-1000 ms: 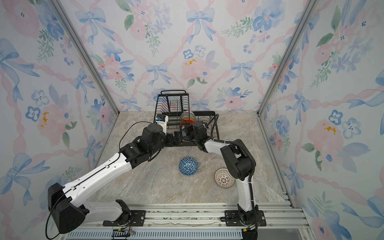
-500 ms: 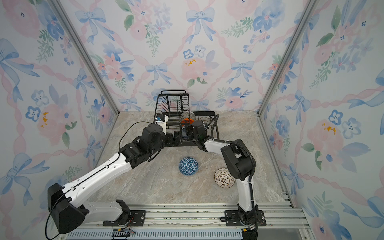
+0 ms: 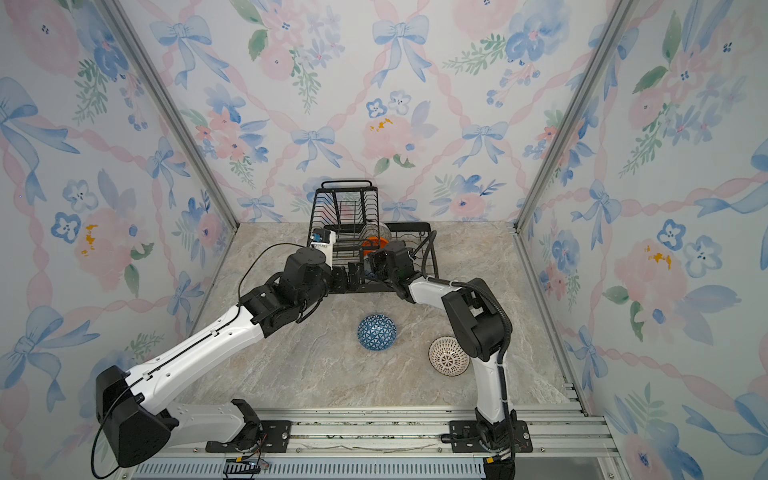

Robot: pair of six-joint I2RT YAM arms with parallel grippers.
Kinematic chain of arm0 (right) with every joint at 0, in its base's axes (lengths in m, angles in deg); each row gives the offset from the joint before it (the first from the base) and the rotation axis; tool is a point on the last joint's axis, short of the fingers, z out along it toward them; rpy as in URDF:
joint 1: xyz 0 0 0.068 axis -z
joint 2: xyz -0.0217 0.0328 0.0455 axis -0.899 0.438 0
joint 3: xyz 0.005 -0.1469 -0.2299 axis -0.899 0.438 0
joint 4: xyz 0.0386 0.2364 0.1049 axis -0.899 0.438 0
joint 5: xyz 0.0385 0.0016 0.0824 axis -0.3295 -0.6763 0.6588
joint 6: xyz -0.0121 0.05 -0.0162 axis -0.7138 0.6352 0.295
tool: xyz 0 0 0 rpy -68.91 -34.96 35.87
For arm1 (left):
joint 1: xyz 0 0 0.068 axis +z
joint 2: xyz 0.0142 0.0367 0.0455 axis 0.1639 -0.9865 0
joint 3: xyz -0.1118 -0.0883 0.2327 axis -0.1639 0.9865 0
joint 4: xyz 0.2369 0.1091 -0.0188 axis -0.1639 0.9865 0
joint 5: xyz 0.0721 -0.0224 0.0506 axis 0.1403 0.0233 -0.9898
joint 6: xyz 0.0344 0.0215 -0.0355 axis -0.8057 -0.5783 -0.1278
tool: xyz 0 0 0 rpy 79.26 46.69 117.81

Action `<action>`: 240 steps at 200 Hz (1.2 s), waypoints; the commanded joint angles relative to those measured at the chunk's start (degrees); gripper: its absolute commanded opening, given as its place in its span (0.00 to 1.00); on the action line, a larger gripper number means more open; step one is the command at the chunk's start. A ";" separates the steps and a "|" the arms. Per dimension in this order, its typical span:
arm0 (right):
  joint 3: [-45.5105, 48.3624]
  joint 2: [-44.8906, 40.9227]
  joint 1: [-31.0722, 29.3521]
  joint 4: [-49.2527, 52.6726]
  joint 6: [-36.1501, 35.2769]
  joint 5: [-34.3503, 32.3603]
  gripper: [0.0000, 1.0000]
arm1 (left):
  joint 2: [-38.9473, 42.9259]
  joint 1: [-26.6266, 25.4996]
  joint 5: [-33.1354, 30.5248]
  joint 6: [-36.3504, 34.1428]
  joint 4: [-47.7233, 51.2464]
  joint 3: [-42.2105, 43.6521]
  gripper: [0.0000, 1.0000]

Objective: Load the bowls into the dish rack
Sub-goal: 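Push the blue floral bowl down into the rack slots with the right gripper, then open the right gripper and release the blue floral bowl in the rack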

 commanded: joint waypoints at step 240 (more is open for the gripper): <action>2.36 -2.83 4.61 11.02 -3.26 4.30 0.47 | -7.35 0.56 1.12 -0.73 0.03 -6.99 0.98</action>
